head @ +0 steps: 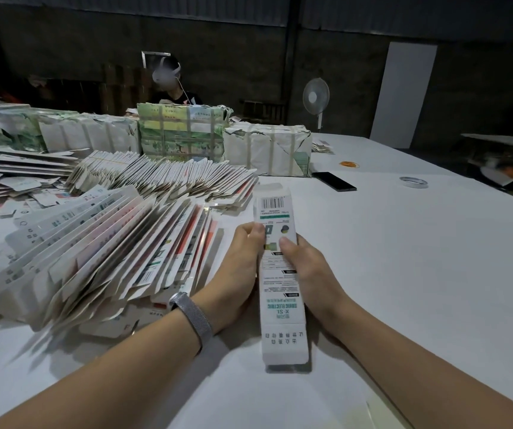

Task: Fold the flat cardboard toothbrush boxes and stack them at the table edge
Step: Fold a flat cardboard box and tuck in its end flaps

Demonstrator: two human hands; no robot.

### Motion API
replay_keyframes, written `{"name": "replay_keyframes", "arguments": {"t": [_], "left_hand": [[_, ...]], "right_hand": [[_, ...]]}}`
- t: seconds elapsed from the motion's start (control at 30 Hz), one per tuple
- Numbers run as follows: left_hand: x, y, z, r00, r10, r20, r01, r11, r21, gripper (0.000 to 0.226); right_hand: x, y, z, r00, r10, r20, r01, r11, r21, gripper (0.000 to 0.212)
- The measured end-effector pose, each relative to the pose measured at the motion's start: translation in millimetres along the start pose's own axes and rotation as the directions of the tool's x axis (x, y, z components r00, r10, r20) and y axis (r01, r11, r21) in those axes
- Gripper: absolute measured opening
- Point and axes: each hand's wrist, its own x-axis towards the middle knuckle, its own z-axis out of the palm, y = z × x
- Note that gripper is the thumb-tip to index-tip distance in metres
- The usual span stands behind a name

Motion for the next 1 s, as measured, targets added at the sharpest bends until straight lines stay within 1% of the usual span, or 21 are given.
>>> {"name": "replay_keyframes", "arguments": {"t": [0.07,0.13,0.27,0.37,0.47,0.53,0.63,0.77,0.87,1.0], "left_hand": [[-2.3,-1.4,2.0,1.0,0.006,0.009,-0.006,0.999,0.048,0.03],[-3.5,-1.4,3.0,1.0,-0.005,0.014,0.004,0.999,0.051,0.032],[-5.5,0.8,3.0,1.0,-0.022,0.013,0.022,1.0,-0.005,0.032],[-5.4,1.1,3.2,1.0,-0.004,-0.031,0.004,1.0,-0.025,0.031],[-5.4,3.8,1.0,0.997,0.0,-0.08,-0.005,0.998,-0.065,0.021],[-5.8,5.4,0.1,0.996,-0.003,-0.088,-0.004,0.997,-0.081,0.025],[-6.3,3.9,0.4,0.996,0.034,-0.077,-0.039,0.998,-0.055,0.03],[-5.2,3.4,0.0,0.996,0.067,-0.061,-0.068,0.997,-0.02,0.027],[-4.2,2.9,0.2,0.997,0.055,-0.051,-0.056,0.998,-0.017,0.024],[-5.4,3.1,0.9,0.997,0.072,-0.023,-0.071,0.996,0.053,0.021]], "right_hand": [[1.9,-3.4,-2.3,0.999,0.008,-0.05,-0.006,0.999,0.041,0.025],[3.3,-3.7,-3.7,0.998,0.009,-0.065,-0.004,0.997,0.081,0.026],[3.2,-4.4,-5.6,0.999,0.038,-0.01,-0.037,0.995,0.087,0.028],[3.1,-5.0,-5.8,0.998,0.051,0.026,-0.053,0.995,0.08,0.027],[2.0,-3.4,-5.0,0.994,0.065,0.086,-0.071,0.996,0.063,0.026],[1.6,-1.8,-5.0,0.993,0.06,0.101,-0.065,0.997,0.045,0.025],[2.9,-1.7,-4.8,0.995,0.021,0.097,-0.022,1.0,0.01,0.031],[3.2,-1.4,-4.4,0.994,-0.012,0.104,0.01,1.0,0.017,0.041],[2.7,0.0,-5.2,0.994,-0.015,0.105,0.011,0.999,0.043,0.044],[3.9,1.0,-6.6,0.996,-0.001,0.091,-0.002,0.999,0.038,0.045]]}}
